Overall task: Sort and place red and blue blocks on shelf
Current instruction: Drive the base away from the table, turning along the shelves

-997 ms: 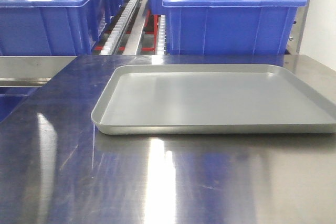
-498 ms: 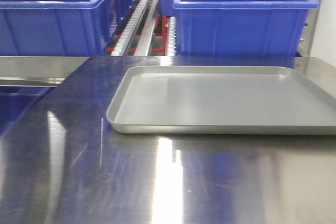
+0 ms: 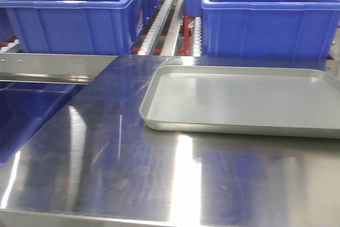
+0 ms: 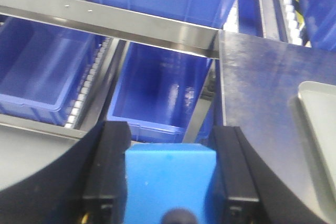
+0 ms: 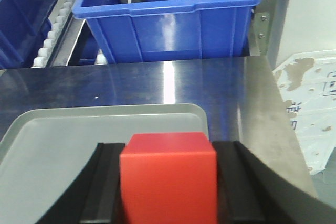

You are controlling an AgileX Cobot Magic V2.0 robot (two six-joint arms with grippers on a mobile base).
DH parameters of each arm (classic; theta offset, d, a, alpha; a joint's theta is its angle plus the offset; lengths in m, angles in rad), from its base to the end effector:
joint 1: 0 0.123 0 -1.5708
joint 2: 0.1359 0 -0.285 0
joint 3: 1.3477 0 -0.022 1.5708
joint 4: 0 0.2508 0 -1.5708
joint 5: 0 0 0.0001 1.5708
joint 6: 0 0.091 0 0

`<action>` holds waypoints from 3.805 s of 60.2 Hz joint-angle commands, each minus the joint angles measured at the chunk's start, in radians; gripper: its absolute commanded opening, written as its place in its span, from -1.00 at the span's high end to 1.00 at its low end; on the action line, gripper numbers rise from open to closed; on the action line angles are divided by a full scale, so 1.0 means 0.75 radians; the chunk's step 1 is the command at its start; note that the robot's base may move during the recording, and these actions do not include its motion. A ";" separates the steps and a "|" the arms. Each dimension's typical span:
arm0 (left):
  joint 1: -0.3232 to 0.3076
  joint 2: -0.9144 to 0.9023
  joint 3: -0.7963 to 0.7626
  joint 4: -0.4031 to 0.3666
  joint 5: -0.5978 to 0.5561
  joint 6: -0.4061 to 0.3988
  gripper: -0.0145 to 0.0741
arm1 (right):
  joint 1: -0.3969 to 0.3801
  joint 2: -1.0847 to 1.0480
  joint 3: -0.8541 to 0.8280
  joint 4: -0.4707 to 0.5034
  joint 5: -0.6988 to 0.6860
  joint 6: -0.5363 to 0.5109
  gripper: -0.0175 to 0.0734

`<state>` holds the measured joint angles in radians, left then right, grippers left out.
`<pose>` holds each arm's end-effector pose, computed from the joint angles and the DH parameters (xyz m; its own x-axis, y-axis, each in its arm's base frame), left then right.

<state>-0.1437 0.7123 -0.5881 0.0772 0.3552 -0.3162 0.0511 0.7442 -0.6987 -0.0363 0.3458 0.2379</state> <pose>0.1459 -0.0186 0.3147 -0.3949 -0.1867 -0.8996 0.0240 0.9767 -0.2132 0.1547 0.0068 0.3478 -0.3006 0.1872 -0.9352 0.0219 0.9816 0.1895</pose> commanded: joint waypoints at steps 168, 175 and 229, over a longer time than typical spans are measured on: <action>-0.001 -0.005 -0.042 0.004 -0.113 -0.011 0.39 | -0.008 -0.012 -0.040 -0.017 -0.112 -0.005 0.48; -0.001 -0.005 -0.042 0.004 -0.113 -0.011 0.39 | -0.008 -0.012 -0.040 -0.017 -0.112 -0.005 0.48; -0.001 -0.005 -0.042 0.004 -0.113 -0.011 0.39 | -0.003 -0.012 -0.040 -0.017 -0.112 -0.005 0.48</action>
<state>-0.1437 0.7123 -0.5881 0.0772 0.3546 -0.3162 0.0498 0.7442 -0.6987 -0.0371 0.3458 0.2379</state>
